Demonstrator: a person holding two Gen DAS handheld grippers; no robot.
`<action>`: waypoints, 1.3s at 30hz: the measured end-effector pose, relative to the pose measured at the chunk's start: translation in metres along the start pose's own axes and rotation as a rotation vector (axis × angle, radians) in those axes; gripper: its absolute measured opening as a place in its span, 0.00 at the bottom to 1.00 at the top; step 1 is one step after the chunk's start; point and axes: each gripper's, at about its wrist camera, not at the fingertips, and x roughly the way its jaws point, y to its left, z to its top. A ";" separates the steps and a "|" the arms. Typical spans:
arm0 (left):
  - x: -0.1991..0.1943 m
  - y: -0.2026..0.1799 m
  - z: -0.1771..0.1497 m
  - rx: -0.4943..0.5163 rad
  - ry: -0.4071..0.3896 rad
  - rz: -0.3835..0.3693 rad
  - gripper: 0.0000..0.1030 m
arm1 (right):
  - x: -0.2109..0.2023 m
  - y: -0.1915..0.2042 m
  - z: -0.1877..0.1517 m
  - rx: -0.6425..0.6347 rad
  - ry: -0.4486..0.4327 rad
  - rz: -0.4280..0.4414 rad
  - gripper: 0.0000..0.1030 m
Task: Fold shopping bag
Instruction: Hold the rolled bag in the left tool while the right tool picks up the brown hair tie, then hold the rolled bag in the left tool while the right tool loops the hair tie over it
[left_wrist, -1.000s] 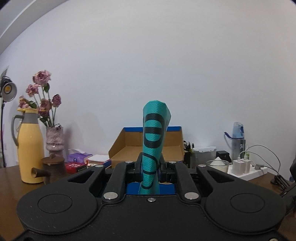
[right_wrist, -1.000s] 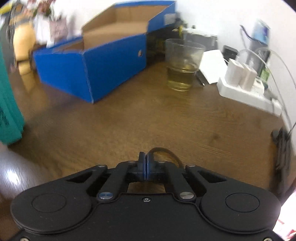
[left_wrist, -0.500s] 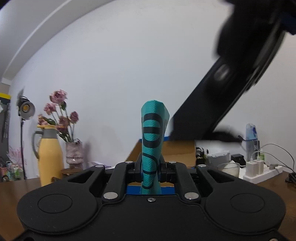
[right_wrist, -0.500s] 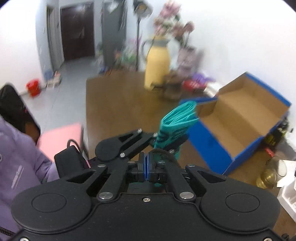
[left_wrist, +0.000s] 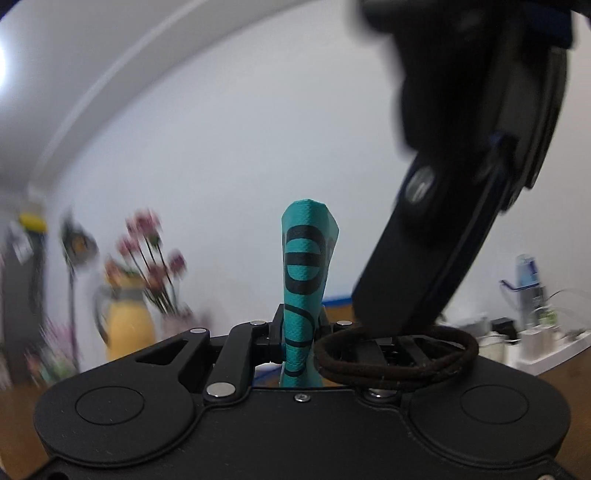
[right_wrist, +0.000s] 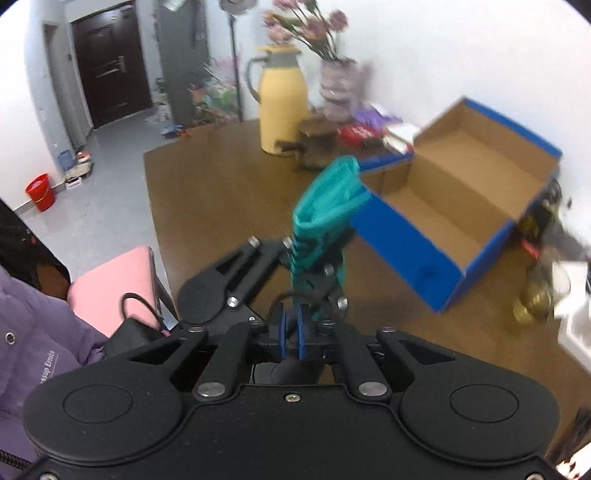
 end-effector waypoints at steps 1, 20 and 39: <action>-0.003 -0.003 0.000 0.028 -0.019 0.020 0.13 | 0.004 -0.001 -0.003 0.019 -0.005 0.009 0.06; -0.057 -0.068 -0.045 0.408 -0.515 0.223 0.14 | 0.026 -0.034 -0.073 0.335 -0.243 0.032 0.18; -0.103 -0.080 -0.063 0.625 -0.630 -0.002 0.14 | -0.027 -0.040 -0.158 0.450 -0.788 -0.002 0.33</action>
